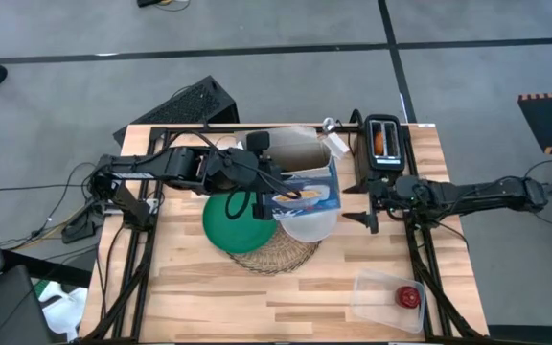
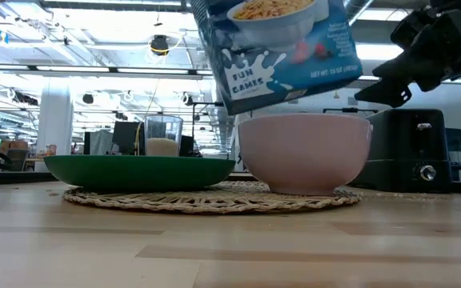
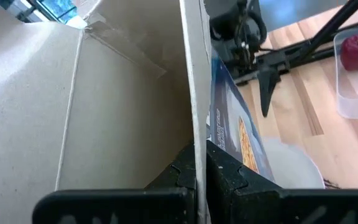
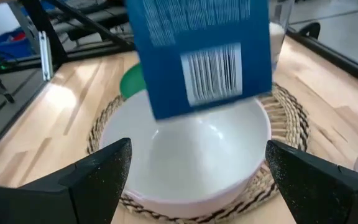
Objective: Arrange a breakfast setting
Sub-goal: Pour the cereal into the white bowl from the cereal box
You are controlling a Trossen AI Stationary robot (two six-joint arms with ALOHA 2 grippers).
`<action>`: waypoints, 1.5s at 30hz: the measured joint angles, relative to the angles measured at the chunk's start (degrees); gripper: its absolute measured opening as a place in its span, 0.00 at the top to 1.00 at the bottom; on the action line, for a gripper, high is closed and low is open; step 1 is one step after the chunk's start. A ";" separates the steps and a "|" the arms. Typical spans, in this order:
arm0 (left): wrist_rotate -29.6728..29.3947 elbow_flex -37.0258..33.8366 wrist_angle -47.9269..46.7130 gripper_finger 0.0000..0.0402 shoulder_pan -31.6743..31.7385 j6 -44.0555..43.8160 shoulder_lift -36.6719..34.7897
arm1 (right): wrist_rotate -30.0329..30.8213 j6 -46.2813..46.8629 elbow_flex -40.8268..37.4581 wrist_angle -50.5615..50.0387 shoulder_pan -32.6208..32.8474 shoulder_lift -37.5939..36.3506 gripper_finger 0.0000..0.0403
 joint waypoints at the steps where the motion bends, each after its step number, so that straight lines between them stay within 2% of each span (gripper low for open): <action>1: -0.01 0.44 0.03 1.00 -0.05 0.21 0.00 | 0.02 0.00 0.00 0.12 0.00 0.69 0.01; 12: -0.44 6.77 0.04 1.00 -0.39 1.62 0.00 | 0.11 -5.96 -0.04 16.06 0.30 7.99 0.01; 16: 1.39 9.62 0.07 1.00 -0.46 2.38 -0.02 | 0.10 -12.84 -0.04 20.87 1.36 10.54 0.01; 24: 3.97 14.09 -1.16 1.00 -0.63 3.43 -0.46 | -0.33 -21.24 -0.04 38.27 -0.25 15.48 0.01; 26: 4.36 14.98 -1.21 1.00 -0.87 3.92 -0.46 | -2.06 -22.01 -0.04 42.02 -1.35 16.58 0.01; 31: 5.03 17.19 -1.36 1.00 -1.14 4.31 -0.52 | -11.24 -22.61 -0.04 51.44 -3.71 20.72 0.01; 39: 5.22 17.53 -1.57 1.00 -1.11 4.44 -0.55 | -12.02 -21.45 -0.04 63.26 -4.68 27.04 0.01; 43: 4.67 17.53 -1.18 1.00 -1.11 4.43 -0.55 | -12.32 -20.41 -0.04 65.96 -4.67 28.59 0.01; 45: 3.86 17.53 -1.23 1.00 -1.11 4.42 -0.55 | -14.32 -20.10 -0.04 66.87 -4.56 29.16 0.01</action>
